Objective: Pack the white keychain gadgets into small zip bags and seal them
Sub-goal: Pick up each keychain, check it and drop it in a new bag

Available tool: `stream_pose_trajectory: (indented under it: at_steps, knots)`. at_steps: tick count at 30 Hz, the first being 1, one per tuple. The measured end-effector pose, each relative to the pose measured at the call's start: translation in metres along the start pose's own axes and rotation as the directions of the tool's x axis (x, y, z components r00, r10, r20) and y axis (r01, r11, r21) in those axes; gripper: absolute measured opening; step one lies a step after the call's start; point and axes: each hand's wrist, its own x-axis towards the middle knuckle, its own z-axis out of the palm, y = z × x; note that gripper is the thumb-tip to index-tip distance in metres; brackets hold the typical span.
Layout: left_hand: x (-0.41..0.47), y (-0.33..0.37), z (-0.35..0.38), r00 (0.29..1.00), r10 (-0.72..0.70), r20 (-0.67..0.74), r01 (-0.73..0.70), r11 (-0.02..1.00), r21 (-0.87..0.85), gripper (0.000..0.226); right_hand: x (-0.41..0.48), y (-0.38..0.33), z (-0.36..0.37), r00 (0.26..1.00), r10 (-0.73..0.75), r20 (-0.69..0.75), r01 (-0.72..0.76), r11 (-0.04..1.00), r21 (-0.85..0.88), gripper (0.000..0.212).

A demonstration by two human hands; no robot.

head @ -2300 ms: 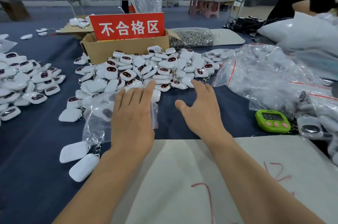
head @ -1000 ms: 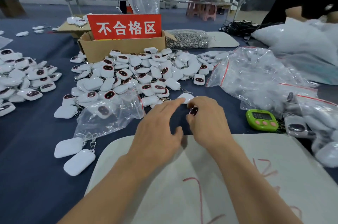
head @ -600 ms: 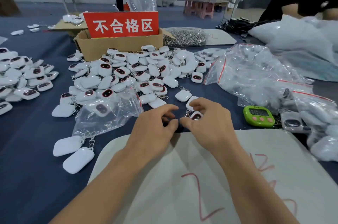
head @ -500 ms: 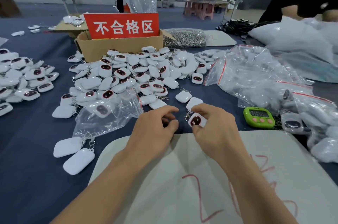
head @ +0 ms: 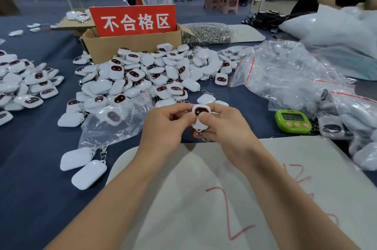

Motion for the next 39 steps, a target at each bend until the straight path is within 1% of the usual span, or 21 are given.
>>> stream_pose_trajectory:
  at_steps: [2,4,6,10,12,14,16,19,21,24,27,29,31,36,39]
  knots:
    - [0.0,-0.002,-0.001,1.0,-0.002,-0.007,0.002,1.0,-0.018,0.027,0.002,-0.001,-0.001,0.996,0.051,0.067,-0.056,0.995,0.078,0.023]
    - [0.002,-0.003,-0.001,0.999,-0.007,-0.036,0.006,1.0,-0.023,0.033,0.004,-0.002,0.0,0.994,0.063,0.093,-0.073,0.991,0.108,0.026]
    - [0.002,-0.003,-0.001,0.999,-0.018,-0.049,0.016,0.999,-0.031,0.039,0.005,-0.001,0.002,0.996,0.047,0.07,-0.053,0.995,0.084,0.026]
    - [-0.001,0.003,0.002,0.999,-0.028,0.046,0.031,0.998,-0.06,0.031,0.002,0.001,0.003,1.0,-0.004,-0.011,0.004,1.0,-0.007,0.028]
    - [0.001,0.005,0.003,0.999,-0.034,0.041,0.037,0.997,-0.073,0.031,0.001,0.002,0.003,0.998,-0.037,-0.047,0.034,0.997,-0.064,0.029]
    - [0.002,0.006,0.004,0.999,-0.031,0.042,0.034,0.997,-0.063,0.036,0.002,0.001,0.001,0.996,-0.061,-0.072,0.055,0.995,-0.085,0.032]
    - [0.001,0.006,0.006,0.999,-0.03,0.037,0.031,0.999,-0.039,0.035,0.003,0.002,-0.002,0.996,-0.055,-0.066,0.05,0.995,-0.084,0.034]
    - [-0.001,0.007,0.009,0.999,-0.039,0.002,0.039,0.999,-0.005,0.023,0.004,0.002,-0.002,0.999,-0.025,-0.029,0.022,0.995,-0.097,0.033]
    - [-0.002,0.008,0.009,0.999,-0.041,-0.015,0.041,0.999,0.024,0.02,0.002,0.002,0.0,0.999,-0.025,-0.031,0.021,0.992,-0.121,0.032]
    - [-0.005,0.009,0.009,0.998,0.006,-0.057,-0.001,0.997,0.073,0.019,0.001,0.002,0.001,1.0,-0.023,-0.013,0.021,0.992,-0.126,0.03]
    - [-0.007,0.011,0.01,0.991,0.055,-0.122,-0.046,0.996,0.07,0.013,-0.001,0.0,0.002,0.999,-0.027,0.039,0.032,0.993,-0.117,0.029]
    - [-0.007,0.012,0.011,0.986,0.073,-0.15,-0.057,0.992,0.108,0.015,-0.002,0.0,0.003,0.997,-0.028,0.071,0.034,0.996,-0.088,0.026]
    - [-0.005,0.012,0.011,0.985,0.073,-0.155,-0.053,0.99,0.131,0.016,-0.001,0.001,0.004,0.997,-0.02,0.076,0.027,0.995,-0.092,0.029]
    - [-0.003,0.011,0.01,0.992,0.039,-0.116,-0.026,0.994,0.111,0.015,0.001,0.001,0.006,0.998,-0.054,0.025,0.058,0.979,-0.194,0.026]
    - [-0.006,0.01,0.011,0.992,0.074,-0.098,-0.06,0.989,0.133,0.031,-0.001,-0.001,0.005,0.998,-0.07,0.011,0.07,0.967,-0.244,0.028]
